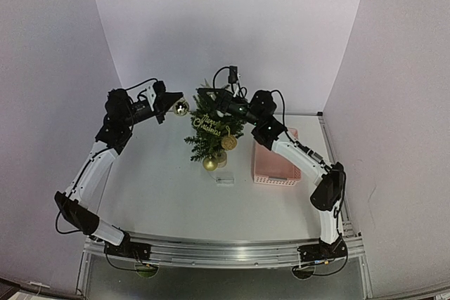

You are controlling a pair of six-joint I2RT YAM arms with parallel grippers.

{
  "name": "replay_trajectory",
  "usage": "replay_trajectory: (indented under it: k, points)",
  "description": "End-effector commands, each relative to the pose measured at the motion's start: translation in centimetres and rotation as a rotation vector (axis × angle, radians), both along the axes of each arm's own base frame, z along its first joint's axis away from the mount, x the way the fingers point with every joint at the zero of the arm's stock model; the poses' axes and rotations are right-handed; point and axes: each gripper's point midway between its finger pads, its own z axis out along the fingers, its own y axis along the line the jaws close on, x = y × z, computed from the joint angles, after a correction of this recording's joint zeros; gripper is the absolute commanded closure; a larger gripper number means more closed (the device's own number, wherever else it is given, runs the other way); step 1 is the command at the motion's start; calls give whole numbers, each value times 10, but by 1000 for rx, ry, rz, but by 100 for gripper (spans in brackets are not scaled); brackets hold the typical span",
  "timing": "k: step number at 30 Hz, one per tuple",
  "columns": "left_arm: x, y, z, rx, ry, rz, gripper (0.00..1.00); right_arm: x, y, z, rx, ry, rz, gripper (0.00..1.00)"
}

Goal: Decorate the small christmas tree

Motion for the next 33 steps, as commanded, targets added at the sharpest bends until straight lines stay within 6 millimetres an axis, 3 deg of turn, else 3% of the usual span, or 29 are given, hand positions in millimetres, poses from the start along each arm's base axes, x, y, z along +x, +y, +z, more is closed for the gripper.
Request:
replay_trajectory:
  k: [1, 6, 11, 17, 21, 30, 33]
  points:
    - [-10, 16, -8, 143, -126, 85, 100, -23, -16, 51, 65, -116, 16, 24]
    - [7, 32, -45, 313, -121, 182, 100, -26, -19, 48, 45, -126, 10, 24]
    - [-10, 38, -73, 444, -137, 137, 100, -30, -25, 46, 27, -142, -9, 23]
    - [-13, 50, -86, 536, -140, 154, 100, -34, -30, 45, 15, -150, -25, 23]
    - [-16, 54, -115, 626, -73, 119, 100, -34, -33, 42, 7, -152, -44, 23]
    - [-31, 47, -150, 663, 20, -20, 100, -37, -39, 40, -4, -154, -65, 23]
    - [-27, 43, -162, 665, 42, -37, 100, -37, -41, 38, -8, -150, -69, 23]
